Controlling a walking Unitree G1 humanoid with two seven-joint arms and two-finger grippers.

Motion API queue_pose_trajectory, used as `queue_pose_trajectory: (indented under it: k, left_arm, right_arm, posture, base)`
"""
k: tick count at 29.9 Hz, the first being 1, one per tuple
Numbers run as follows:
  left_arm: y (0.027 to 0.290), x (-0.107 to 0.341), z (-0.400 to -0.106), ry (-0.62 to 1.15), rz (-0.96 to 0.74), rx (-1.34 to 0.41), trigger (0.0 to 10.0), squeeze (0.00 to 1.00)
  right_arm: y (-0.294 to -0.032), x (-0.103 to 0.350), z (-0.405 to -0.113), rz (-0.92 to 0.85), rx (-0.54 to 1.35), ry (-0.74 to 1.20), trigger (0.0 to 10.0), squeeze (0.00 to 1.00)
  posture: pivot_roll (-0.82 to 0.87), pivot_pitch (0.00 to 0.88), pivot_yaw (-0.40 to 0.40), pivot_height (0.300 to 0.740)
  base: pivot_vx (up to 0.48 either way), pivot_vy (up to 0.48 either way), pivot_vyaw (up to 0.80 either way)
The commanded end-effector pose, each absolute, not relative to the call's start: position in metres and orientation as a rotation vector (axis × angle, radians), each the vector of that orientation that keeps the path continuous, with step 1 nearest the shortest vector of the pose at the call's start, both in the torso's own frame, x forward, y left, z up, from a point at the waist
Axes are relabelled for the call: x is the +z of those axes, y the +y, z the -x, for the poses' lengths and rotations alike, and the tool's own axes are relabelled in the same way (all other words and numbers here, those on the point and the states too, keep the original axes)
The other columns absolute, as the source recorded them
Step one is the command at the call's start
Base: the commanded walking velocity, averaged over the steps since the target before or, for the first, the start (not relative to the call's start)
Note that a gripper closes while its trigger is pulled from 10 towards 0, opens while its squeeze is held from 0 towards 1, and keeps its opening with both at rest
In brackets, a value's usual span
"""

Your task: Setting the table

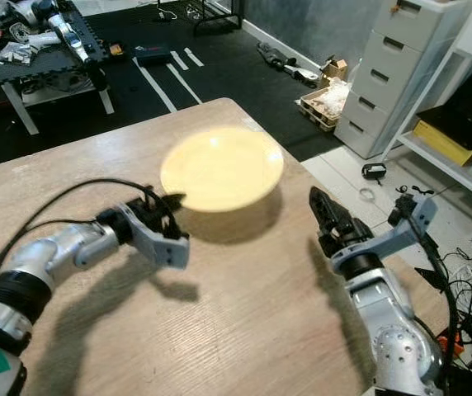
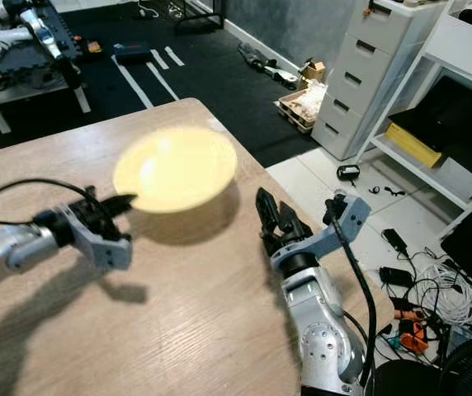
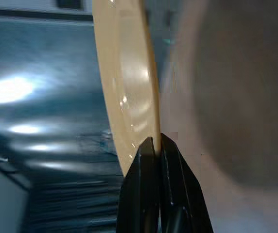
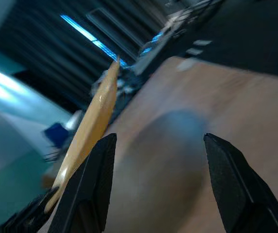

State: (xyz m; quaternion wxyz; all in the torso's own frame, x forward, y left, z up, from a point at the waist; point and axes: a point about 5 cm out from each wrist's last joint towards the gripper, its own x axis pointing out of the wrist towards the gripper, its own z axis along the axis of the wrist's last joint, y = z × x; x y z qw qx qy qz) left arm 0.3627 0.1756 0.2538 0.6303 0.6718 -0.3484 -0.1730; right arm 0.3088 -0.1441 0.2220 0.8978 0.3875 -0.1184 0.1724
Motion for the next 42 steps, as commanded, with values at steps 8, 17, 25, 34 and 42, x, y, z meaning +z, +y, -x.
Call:
queue_pose_trajectory:
  k: [8,17,25,34,42]
  left_arm:
    - [0.149,0.267,-0.353,-0.979,-1.536,-0.495,10.0,0.0]
    - [0.125,0.272,-0.354,-1.054,-1.524,-0.561,10.0,0.0]
    - [0.122,0.272,-0.355,-1.072,-1.541,-0.589,10.0,0.0]
    - [0.133,0.291,-0.361,-1.071,-1.588,-0.509,10.0,0.0]
    - [0.15,0.298,-0.365,-1.034,-1.647,-0.472,10.0,0.0]
  right_arm:
    - [-0.134,0.233,-0.306,-0.898,0.48,-0.255,10.0,0.0]
    - [-0.14,0.241,-0.301,-0.958,0.475,-0.288,10.0,0.0]
    - [-0.146,0.247,-0.296,-1.101,0.523,-0.328,10.0,0.0]
    - [-0.152,0.247,-0.294,-1.139,0.535,-0.345,10.0,0.0]
    - [-0.159,0.242,-0.297,-1.102,0.501,-0.334,10.0,1.0]
  posture:
    - [0.1,0.111,0.08,0.74]
    - [0.09,0.111,0.106,0.74]
    - [0.09,0.115,0.105,0.74]
    - [0.09,0.113,0.103,0.74]
    - [0.09,0.102,0.102,0.74]
  base:
    - [0.0,0.0,0.0]
    - [0.0,0.0,0.0]
    - [0.0,0.0,0.0]
    - [0.0,0.0,0.0]
    - [0.0,0.0,0.0]
